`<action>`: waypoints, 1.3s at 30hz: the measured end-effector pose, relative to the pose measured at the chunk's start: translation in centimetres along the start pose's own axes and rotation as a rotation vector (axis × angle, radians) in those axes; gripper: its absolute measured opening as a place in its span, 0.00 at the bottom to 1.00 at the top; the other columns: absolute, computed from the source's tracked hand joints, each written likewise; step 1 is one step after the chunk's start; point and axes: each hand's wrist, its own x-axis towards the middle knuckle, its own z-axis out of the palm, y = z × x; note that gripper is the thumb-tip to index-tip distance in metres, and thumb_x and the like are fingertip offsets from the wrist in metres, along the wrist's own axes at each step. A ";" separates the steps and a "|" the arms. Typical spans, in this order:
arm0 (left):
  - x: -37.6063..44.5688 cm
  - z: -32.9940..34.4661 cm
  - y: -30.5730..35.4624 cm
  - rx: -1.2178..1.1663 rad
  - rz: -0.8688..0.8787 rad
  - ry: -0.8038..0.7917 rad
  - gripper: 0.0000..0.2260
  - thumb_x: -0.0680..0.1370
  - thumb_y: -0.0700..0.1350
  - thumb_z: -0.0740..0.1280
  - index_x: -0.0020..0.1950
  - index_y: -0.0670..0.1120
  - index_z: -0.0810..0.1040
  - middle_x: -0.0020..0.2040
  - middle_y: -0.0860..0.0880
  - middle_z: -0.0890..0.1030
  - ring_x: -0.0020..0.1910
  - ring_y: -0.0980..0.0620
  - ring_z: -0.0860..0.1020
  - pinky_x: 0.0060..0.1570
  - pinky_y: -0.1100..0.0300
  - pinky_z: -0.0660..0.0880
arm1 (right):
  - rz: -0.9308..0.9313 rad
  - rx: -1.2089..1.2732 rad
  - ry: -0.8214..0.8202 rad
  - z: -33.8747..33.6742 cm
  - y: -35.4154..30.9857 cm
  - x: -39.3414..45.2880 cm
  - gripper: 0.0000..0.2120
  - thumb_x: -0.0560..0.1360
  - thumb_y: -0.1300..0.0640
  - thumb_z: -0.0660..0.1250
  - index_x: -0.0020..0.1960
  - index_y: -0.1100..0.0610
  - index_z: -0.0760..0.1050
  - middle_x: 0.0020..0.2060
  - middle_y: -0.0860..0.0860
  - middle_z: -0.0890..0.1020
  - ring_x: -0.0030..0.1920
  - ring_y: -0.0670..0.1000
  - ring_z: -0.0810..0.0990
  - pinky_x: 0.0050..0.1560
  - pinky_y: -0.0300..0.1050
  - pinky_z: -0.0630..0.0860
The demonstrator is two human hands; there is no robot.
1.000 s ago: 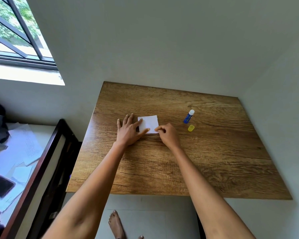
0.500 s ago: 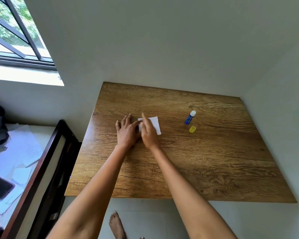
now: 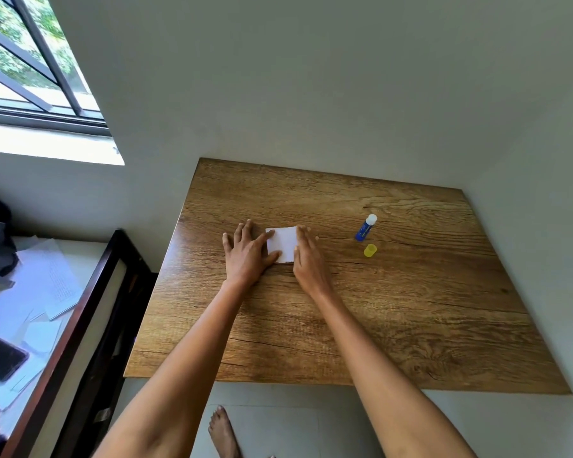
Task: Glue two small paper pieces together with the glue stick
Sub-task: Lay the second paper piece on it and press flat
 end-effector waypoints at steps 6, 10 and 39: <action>0.1 -0.1 0.0 0.016 -0.011 -0.064 0.27 0.74 0.65 0.57 0.72 0.60 0.60 0.78 0.43 0.49 0.76 0.43 0.43 0.70 0.39 0.38 | -0.068 -0.275 -0.144 1.5 -1.0 2.2 0.23 0.82 0.53 0.47 0.75 0.56 0.53 0.76 0.51 0.57 0.76 0.54 0.46 0.75 0.55 0.41; 0.1 -0.1 -0.1 0.065 -0.014 -0.102 0.28 0.75 0.66 0.54 0.73 0.60 0.56 0.78 0.44 0.45 0.76 0.42 0.41 0.70 0.38 0.36 | -0.027 -0.344 -0.189 1.4 -0.1 2.1 0.25 0.81 0.46 0.43 0.76 0.53 0.47 0.76 0.48 0.53 0.76 0.53 0.43 0.73 0.58 0.38; 0.7 -1.1 1.3 0.150 0.131 0.117 0.18 0.75 0.54 0.64 0.64 0.51 0.73 0.67 0.44 0.68 0.65 0.44 0.66 0.62 0.50 0.64 | 0.016 -0.392 0.043 0.7 -0.6 0.6 0.21 0.80 0.58 0.55 0.72 0.50 0.61 0.72 0.55 0.65 0.70 0.59 0.62 0.65 0.55 0.66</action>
